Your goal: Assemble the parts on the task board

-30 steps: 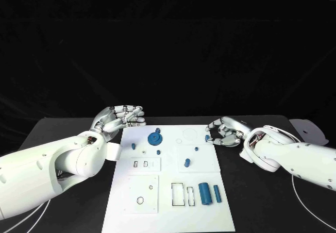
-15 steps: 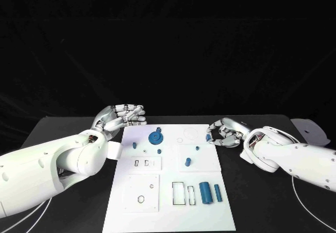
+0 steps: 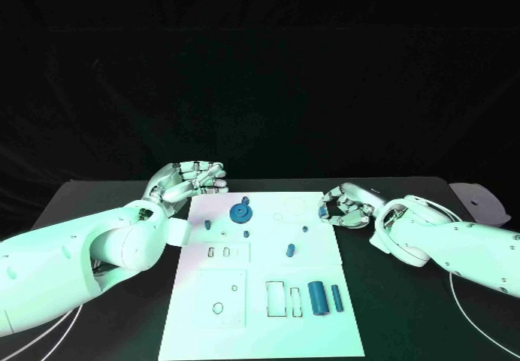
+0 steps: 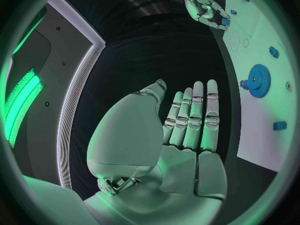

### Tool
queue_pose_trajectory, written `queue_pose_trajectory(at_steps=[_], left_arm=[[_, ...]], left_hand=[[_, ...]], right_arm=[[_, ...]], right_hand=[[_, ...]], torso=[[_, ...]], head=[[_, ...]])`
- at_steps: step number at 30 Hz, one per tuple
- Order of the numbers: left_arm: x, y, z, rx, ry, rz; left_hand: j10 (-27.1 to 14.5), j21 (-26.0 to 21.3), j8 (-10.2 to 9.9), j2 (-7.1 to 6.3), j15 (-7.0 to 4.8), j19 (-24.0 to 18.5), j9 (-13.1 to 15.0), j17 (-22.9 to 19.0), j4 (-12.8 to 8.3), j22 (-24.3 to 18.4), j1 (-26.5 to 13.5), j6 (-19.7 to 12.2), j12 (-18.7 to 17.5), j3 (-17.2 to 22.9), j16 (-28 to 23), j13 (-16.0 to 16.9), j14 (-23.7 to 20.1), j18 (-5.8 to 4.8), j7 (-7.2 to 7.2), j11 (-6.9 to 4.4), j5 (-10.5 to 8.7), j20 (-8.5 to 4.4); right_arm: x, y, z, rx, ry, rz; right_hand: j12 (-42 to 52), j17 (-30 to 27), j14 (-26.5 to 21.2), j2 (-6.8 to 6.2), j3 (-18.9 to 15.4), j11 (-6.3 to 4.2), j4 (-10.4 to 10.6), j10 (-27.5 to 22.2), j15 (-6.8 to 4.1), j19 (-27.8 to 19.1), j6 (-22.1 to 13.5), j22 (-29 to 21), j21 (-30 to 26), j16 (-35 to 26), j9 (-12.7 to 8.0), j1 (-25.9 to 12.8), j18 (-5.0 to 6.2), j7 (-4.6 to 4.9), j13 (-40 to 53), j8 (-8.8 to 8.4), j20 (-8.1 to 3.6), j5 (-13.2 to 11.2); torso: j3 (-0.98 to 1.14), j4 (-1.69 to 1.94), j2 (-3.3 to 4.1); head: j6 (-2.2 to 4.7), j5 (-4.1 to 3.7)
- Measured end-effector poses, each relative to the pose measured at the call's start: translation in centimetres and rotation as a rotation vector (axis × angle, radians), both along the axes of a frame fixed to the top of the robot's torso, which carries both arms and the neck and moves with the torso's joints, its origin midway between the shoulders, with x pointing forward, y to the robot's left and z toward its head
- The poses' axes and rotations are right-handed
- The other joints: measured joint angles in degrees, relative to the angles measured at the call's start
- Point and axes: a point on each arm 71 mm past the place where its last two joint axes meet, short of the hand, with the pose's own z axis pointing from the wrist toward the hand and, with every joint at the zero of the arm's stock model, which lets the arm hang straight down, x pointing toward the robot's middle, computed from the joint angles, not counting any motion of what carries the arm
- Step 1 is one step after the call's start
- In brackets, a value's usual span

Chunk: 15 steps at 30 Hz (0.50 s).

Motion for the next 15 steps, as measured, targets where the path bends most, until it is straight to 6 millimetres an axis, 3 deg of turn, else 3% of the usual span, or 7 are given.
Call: queue_pose_trajectory(at_steps=[15], left_arm=[[0.05, 0.1, -0.03, 0.001, 0.001, 0.003]], left_hand=[[0.0, 0.0, 0.0, 0.0, 0.0, 0.0, -0.01, -0.01, 0.0, 0.0, 0.0, 0.0, -0.02, 0.0, 0.0, 0.0, 0.0, 0.0, 0.0, 0.0, 0.0, 0.0]], right_arm=[[0.15, 0.29, -0.1, -0.008, 0.001, 0.003]], right_hand=[[0.38, -0.01, 0.0, 0.37, 1.11, 0.0, -0.32, 0.0, 0.0, 0.0, 2.0, -0.01, 0.09, 0.22, -0.05, -0.37, 0.0, -0.37, -0.01, 1.08, 0.0, 0.0]], torso=[[-0.01, 0.01, 0.0]], head=[[-0.15, 0.13]])
